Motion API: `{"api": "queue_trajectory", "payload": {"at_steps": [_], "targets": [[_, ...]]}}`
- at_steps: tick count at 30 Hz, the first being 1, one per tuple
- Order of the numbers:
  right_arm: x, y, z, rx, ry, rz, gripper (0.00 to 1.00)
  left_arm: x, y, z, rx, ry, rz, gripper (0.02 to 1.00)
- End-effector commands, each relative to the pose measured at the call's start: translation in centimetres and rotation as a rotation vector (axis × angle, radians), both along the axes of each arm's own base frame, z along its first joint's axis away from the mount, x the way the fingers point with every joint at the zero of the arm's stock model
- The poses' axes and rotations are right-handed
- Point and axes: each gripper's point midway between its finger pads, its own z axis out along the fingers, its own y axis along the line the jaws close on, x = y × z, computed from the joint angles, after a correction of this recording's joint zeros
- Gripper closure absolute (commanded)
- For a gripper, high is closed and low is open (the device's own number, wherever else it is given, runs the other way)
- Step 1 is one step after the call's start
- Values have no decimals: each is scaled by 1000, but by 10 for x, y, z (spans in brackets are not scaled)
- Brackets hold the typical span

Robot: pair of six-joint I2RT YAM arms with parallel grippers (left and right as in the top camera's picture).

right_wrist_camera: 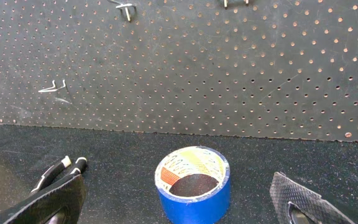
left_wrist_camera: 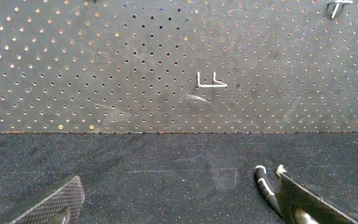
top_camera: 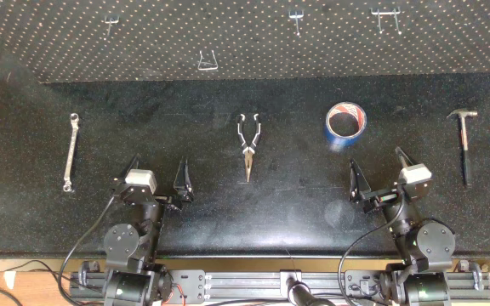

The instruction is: Place Tools Onto Pegboard

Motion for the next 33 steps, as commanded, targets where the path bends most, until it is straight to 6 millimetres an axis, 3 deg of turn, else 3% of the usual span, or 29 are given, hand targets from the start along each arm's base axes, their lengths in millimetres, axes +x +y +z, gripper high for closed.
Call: {"api": "queue_trajectory", "payload": {"at_steps": [1,7,10,12,14,17,19,25,28,33], "targets": [[-1,0,0,0,-3,0,25,0,3,0,17,-5,17,23],[-1,0,0,0,-3,0,25,0,2,0,17,-3,10,25],[-1,0,0,0,-3,0,25,1,2,3,113,13,1,25],[-1,0,0,0,-3,0,25,12,42,10,236,169,172,25],[-1,0,0,0,-3,0,25,13,90,7,360,481,286,25],[-1,0,0,0,-3,0,25,-2,157,-1,285,887,427,25],[-1,0,0,0,-3,0,25,-8,189,-13,213,1077,425,23],[-1,0,0,0,-3,0,25,11,233,-68,153,1323,225,25],[-1,0,0,0,-3,0,25,31,242,-87,109,1334,149,25],[-1,0,0,0,-3,0,25,38,248,-121,90,1402,87,25]]}}
